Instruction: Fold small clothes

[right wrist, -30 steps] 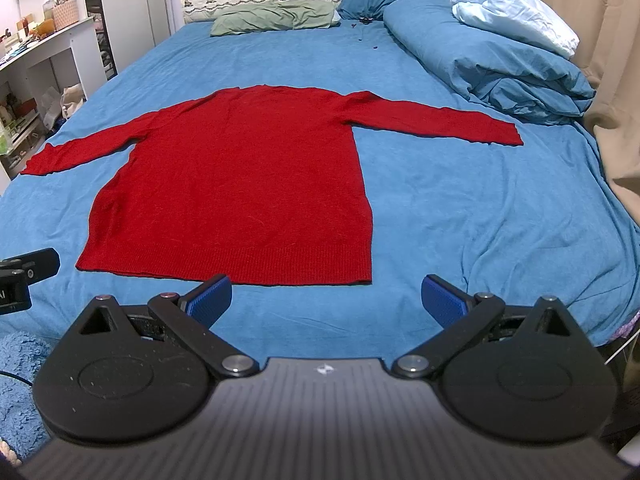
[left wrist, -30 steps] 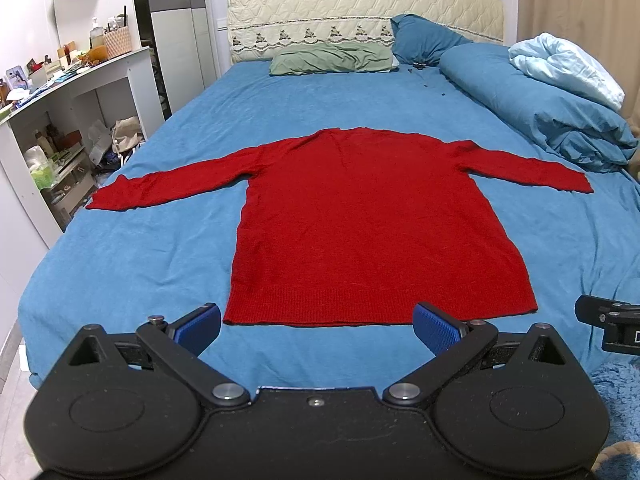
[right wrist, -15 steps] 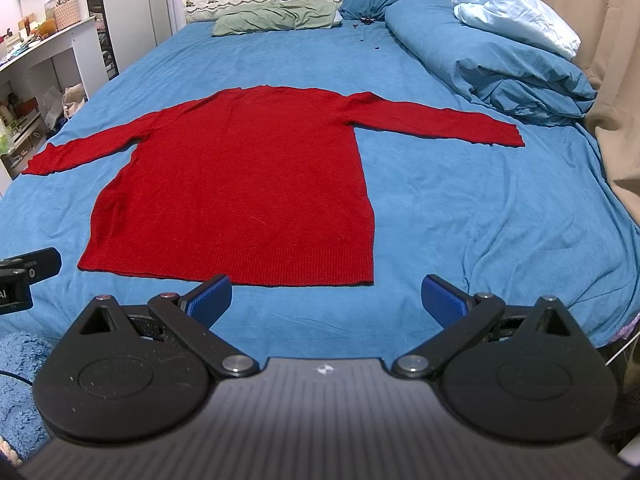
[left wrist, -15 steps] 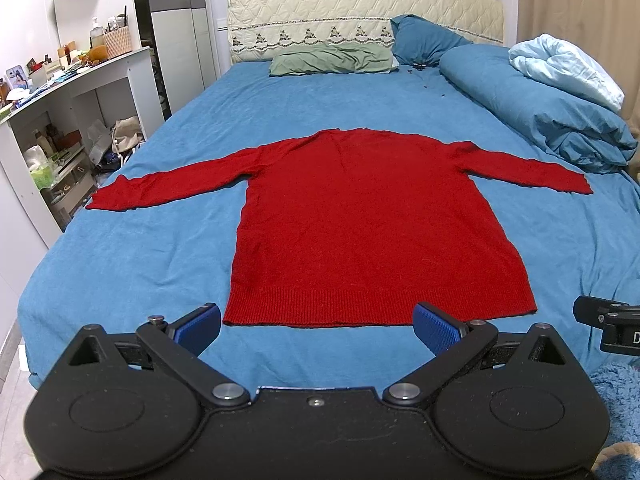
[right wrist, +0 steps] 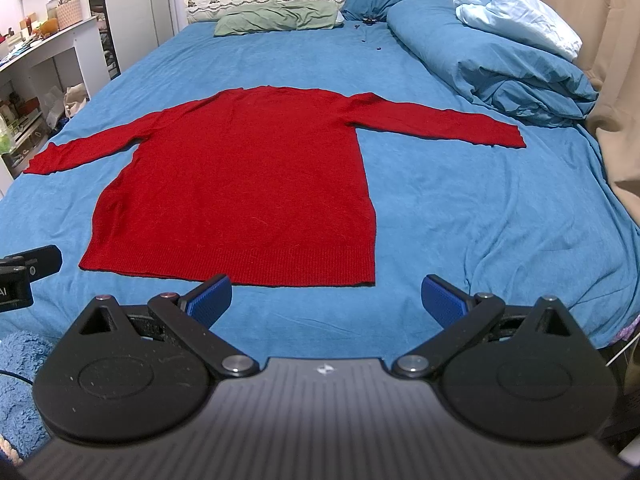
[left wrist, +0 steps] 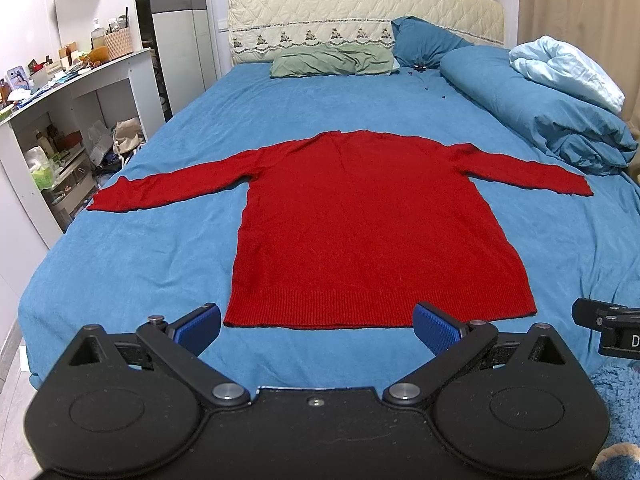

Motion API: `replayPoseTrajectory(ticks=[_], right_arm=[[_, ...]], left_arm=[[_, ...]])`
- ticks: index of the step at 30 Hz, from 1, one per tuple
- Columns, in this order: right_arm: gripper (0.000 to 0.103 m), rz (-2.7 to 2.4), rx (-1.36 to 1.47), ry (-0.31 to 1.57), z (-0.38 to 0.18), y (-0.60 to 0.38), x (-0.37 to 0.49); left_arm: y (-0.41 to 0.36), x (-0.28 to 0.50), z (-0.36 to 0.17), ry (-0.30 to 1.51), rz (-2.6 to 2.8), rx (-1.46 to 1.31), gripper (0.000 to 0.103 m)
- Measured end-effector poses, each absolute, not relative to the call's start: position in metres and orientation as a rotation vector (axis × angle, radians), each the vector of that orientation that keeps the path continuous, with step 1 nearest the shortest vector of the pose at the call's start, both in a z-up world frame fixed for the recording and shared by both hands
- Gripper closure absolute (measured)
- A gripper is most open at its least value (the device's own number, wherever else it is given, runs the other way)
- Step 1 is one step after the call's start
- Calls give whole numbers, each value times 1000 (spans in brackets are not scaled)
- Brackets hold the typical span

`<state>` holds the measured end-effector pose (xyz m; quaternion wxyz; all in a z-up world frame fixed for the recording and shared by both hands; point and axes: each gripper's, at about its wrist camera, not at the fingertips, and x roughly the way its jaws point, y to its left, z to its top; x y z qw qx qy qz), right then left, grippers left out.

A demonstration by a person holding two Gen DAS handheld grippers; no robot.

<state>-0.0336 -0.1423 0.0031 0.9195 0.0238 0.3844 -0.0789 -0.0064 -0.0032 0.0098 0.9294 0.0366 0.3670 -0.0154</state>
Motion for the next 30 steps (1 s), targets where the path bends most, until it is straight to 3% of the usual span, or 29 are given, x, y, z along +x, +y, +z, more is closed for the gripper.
replayPoseTrajectory(ticks=[8, 15, 21, 30], right_arm=[[0, -163, 68, 774, 8, -138, -24], [0, -196, 128, 688, 41, -179, -4], [0, -282, 174, 607, 64, -247, 39], [0, -379, 299, 564, 27, -365, 138]], left_arm=[[-8, -1, 23, 738, -28, 85, 0], [-31, 43, 78, 621, -88, 62, 0], [-72, 119, 106, 551, -135, 86, 0], [-133, 267, 64, 642, -203, 86, 0]])
